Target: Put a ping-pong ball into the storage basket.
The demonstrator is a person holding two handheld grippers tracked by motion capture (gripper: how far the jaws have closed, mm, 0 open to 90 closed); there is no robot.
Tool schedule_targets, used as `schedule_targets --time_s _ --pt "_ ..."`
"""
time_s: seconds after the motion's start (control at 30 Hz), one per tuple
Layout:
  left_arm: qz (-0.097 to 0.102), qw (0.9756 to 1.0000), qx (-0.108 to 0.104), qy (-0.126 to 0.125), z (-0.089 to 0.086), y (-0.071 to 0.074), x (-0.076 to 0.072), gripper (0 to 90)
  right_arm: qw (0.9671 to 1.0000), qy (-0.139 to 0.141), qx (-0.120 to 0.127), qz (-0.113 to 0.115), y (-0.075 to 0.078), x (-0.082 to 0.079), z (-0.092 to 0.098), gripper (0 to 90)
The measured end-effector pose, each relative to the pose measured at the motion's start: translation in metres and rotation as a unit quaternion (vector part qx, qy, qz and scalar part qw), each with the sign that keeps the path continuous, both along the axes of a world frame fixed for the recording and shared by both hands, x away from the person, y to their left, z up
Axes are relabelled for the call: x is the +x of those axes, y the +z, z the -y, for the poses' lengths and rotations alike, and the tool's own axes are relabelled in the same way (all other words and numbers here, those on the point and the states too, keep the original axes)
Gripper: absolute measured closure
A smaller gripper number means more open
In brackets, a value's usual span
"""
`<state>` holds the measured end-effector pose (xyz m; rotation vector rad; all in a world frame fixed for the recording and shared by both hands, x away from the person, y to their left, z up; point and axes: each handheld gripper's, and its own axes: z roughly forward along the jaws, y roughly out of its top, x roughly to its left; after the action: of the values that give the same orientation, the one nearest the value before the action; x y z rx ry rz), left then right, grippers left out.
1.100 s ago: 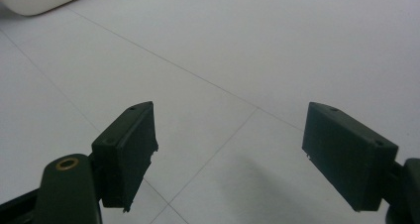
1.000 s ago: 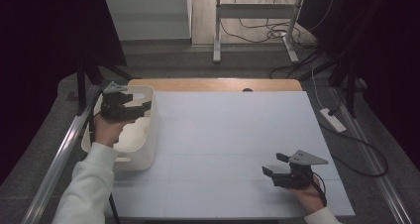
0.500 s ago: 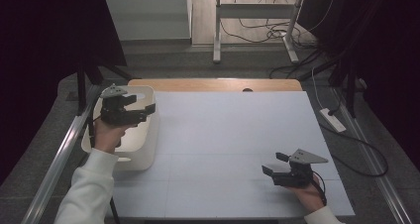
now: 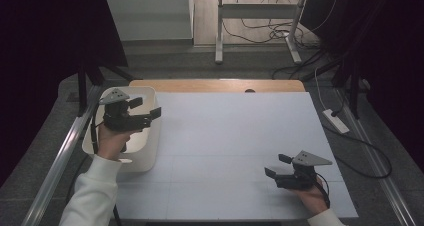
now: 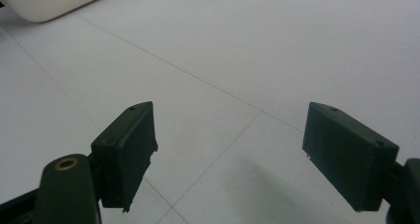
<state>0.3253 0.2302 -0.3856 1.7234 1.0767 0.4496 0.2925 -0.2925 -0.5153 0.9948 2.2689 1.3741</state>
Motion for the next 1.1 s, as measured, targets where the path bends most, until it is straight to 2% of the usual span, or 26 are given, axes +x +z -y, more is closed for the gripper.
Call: schedule_targets --time_s 0.2,0.6,0.77,0.93,0.97,1.1 --pt "0.002 0.9997 -0.014 -0.02 0.009 -0.006 -0.009 16.3 1.0 0.004 -0.005 0.003 0.0 0.001 -0.005 20.7" --pt "0.012 0.9976 -0.016 -0.066 0.038 -0.014 -0.027 16.2 1.0 0.004 -0.008 0.003 0.0 0.002 -0.006 20.7" --pt "0.024 0.995 -0.011 -0.096 0.054 -0.016 -0.037 16.5 1.0 0.003 -0.006 0.003 0.001 0.001 -0.005 20.7" --pt "0.027 0.9911 -0.008 -0.13 0.074 -0.024 -0.046 16.6 0.9999 0.004 -0.009 0.004 0.001 0.001 -0.006 20.7" --pt "0.027 0.9911 -0.008 -0.13 0.074 -0.024 -0.046 16.7 0.9999 0.004 -0.009 0.004 0.001 0.001 -0.006 20.7" --pt "0.029 0.9875 -0.003 -0.155 0.089 -0.033 -0.052 16.6 0.9999 0.004 -0.008 0.004 0.001 0.001 -0.006 20.7"
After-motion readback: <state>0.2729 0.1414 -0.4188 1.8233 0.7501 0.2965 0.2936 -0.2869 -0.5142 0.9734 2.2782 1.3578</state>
